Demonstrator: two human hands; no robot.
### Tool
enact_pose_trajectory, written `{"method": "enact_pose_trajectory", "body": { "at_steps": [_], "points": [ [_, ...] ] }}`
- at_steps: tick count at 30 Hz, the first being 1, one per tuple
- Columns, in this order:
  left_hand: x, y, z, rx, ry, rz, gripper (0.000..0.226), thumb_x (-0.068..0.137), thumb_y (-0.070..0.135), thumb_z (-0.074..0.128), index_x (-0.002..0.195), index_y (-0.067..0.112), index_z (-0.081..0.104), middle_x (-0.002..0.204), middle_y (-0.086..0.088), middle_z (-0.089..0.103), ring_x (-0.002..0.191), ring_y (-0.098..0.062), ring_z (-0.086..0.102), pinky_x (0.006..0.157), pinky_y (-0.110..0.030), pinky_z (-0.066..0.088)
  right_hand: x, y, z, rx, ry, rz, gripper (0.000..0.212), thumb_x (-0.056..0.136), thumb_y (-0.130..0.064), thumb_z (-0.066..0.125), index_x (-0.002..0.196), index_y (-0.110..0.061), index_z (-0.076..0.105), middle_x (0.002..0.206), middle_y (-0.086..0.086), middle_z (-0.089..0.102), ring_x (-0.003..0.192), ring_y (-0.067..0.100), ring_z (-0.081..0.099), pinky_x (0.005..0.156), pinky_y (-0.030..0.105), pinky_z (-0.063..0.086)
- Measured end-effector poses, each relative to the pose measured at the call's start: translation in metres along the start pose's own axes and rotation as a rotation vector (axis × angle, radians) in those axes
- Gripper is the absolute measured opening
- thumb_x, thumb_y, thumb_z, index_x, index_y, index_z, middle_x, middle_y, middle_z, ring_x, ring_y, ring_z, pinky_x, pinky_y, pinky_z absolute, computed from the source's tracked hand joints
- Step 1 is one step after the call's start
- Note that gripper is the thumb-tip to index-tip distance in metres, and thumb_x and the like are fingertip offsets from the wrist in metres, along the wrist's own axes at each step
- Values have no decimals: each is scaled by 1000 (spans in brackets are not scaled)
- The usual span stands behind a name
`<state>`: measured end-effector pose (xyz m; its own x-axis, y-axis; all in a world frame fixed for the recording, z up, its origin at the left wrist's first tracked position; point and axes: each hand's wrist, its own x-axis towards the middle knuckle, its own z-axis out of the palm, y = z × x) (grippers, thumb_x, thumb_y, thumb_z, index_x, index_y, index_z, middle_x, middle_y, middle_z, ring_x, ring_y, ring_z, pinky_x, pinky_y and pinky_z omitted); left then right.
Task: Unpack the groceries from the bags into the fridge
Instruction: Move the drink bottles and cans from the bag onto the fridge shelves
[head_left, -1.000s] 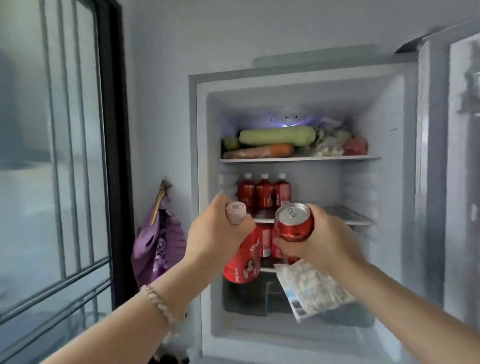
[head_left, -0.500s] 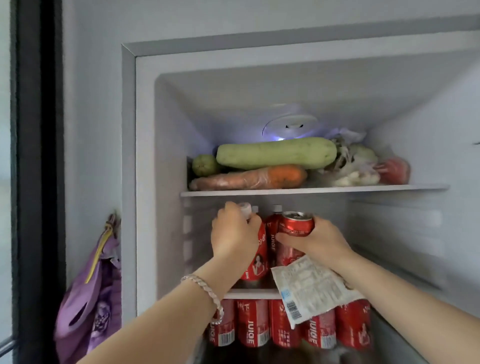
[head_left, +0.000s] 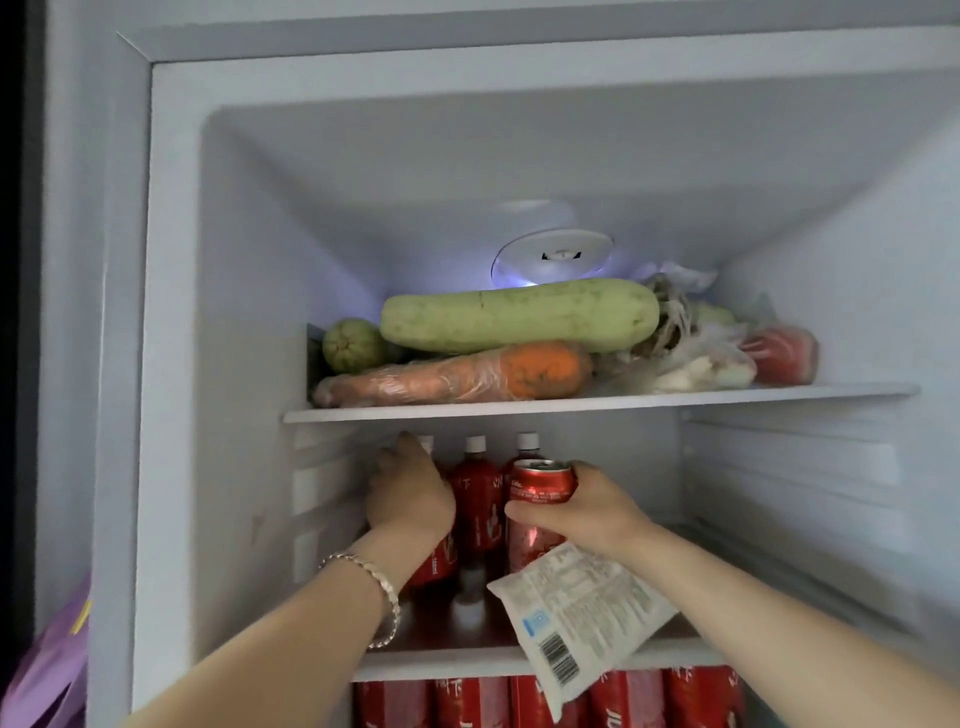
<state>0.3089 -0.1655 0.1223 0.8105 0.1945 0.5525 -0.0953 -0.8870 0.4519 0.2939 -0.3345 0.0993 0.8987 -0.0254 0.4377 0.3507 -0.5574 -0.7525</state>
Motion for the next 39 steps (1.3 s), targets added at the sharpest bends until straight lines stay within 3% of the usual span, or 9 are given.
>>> {"method": "enact_pose_trajectory", "body": {
  "at_steps": [4, 9, 15, 18, 20, 28, 32, 36, 39],
  "points": [
    [-26, 21, 4, -119, 53, 107, 58, 89, 39, 53, 135, 10, 33, 135, -14, 34, 127, -32, 33, 104, -38, 30, 3, 1, 1, 33, -59, -106, 25, 65, -38, 82, 83, -33, 65, 81, -12, 70, 80, 0, 66, 74, 21, 49],
    [-43, 47, 14, -644, -394, 135, 62, 79, 42, 69, 130, 23, 39, 102, 8, 55, 96, -9, 53, 83, -18, 41, 4, 6, -4, -111, -113, -187, 38, 63, -45, 70, 98, -35, 60, 95, -10, 68, 93, 7, 65, 88, 36, 53],
    [-29, 53, 34, -612, -212, 122, 47, 71, 26, 79, 102, 28, 44, 82, 13, 53, 84, -7, 54, 73, -17, 42, 4, 19, -51, -33, -93, 116, 75, 59, -30, 85, 126, -26, 51, 114, 5, 62, 100, 15, 59, 78, 25, 49],
    [-17, 64, 51, -545, -169, 83, 41, 68, 30, 80, 93, 21, 49, 89, 4, 60, 88, -13, 60, 76, -22, 45, 11, 28, -83, 125, 64, 244, 8, 75, -9, 66, 81, -5, 68, 74, 12, 66, 68, 17, 56, 63, 27, 46],
    [-8, 75, 64, -495, -163, 89, 47, 64, 35, 80, 101, 16, 58, 96, 2, 66, 92, -16, 64, 78, -24, 50, 13, 40, -100, 153, 121, 337, 13, 76, -8, 61, 63, -8, 58, 51, 5, 55, 51, 18, 47, 51, 23, 36],
    [19, 123, 99, -286, -288, 386, 42, 77, 28, 73, 111, 18, 49, 103, -3, 61, 96, -21, 61, 76, -27, 49, 32, 67, -114, 20, 434, 298, 29, 83, -20, 59, 57, -14, 48, 65, 4, 54, 65, 21, 53, 51, 23, 35],
    [34, 129, 106, -208, -343, 498, 42, 79, 21, 72, 112, 14, 48, 109, -11, 63, 96, -25, 61, 80, -32, 52, 31, 70, -114, -209, 191, 275, 38, 79, -53, 62, 70, -18, 55, 74, -2, 58, 67, 14, 55, 50, 21, 37],
    [46, 125, 112, -128, -364, 541, 44, 82, 26, 69, 115, 15, 42, 111, -13, 59, 97, -27, 60, 78, -31, 51, 30, 60, -120, -540, -159, 330, 123, 29, -94, 56, 128, -21, 54, 125, 2, 59, 107, 20, 59, 90, 33, 51],
    [52, 120, 114, 45, -329, 580, 52, 86, 35, 62, 128, 18, 37, 118, -15, 56, 104, -30, 56, 86, -34, 47, 22, 47, -126, -753, -450, 372, 96, 43, -78, 70, 118, -18, 61, 115, 2, 64, 102, 21, 63, 92, 38, 52]
  ]
}}
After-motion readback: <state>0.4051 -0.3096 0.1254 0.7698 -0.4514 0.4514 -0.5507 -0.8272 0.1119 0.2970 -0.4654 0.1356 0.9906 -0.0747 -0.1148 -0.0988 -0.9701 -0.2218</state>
